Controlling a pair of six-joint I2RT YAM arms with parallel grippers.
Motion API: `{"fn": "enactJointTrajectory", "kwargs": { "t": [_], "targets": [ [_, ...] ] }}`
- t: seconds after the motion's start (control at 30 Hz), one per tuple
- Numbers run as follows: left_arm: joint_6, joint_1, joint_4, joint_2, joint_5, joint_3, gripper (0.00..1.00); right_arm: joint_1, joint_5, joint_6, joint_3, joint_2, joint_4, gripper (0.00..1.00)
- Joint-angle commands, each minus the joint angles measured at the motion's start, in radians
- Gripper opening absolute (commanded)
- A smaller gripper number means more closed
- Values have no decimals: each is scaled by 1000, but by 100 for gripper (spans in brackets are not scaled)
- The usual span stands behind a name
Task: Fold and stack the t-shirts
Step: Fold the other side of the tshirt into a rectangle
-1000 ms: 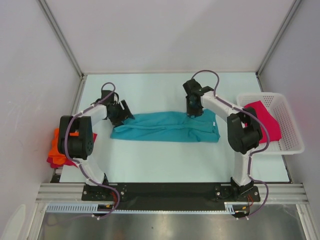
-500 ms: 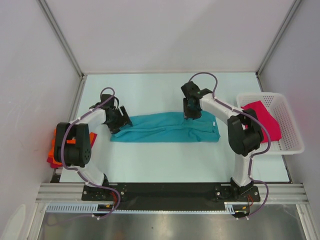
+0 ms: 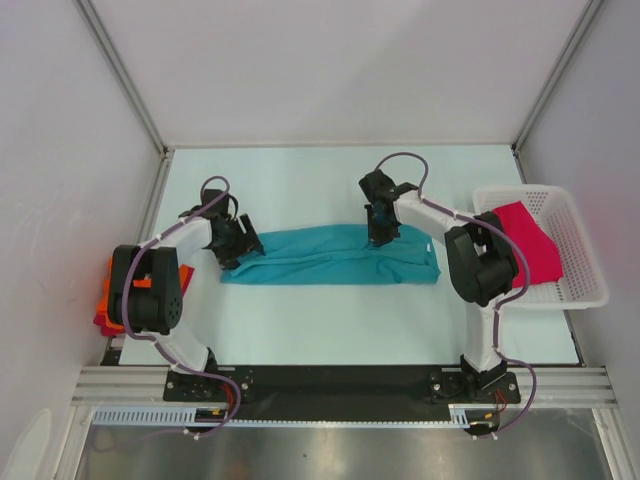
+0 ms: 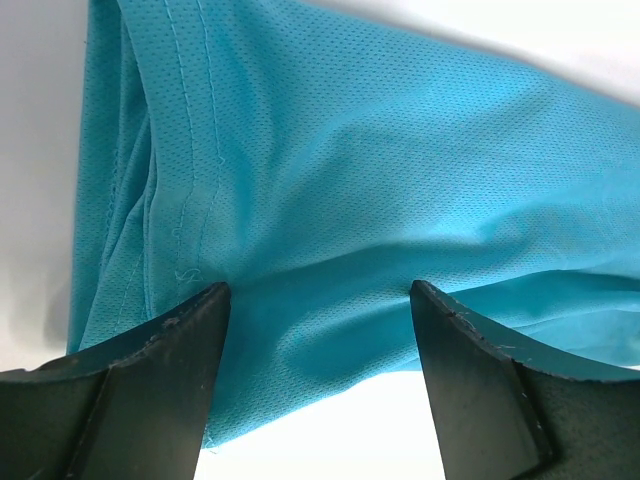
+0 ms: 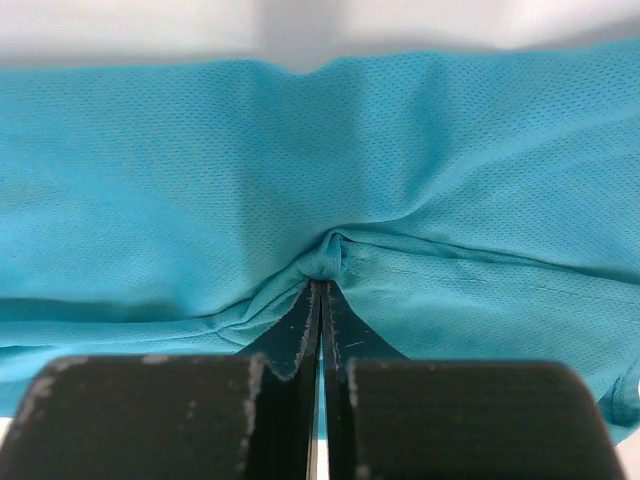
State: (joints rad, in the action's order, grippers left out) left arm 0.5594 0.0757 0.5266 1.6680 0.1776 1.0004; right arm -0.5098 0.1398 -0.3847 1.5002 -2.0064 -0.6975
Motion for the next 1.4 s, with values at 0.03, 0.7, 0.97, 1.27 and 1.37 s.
{"fn": "enactJointTrajectory", "kwargs": {
  "t": [0.03,0.7,0.97,1.27,1.37],
  "targets": [
    [-3,6,0,-48,-17,24,78,-12,29,10,-29,55,26,0],
    [-13,6,4,-85,-29,10,78,-72,98,-31,-67,141,-23,36],
    [-18,4,9,-80,-36,20,78,-70,107,-13,-12,66,-27,43],
    [-21,6,10,-71,-38,30,79,-62,124,3,72,21,-45,43],
    [-23,6,9,-68,-38,32,78,-56,127,9,97,11,-46,43]
  ]
}}
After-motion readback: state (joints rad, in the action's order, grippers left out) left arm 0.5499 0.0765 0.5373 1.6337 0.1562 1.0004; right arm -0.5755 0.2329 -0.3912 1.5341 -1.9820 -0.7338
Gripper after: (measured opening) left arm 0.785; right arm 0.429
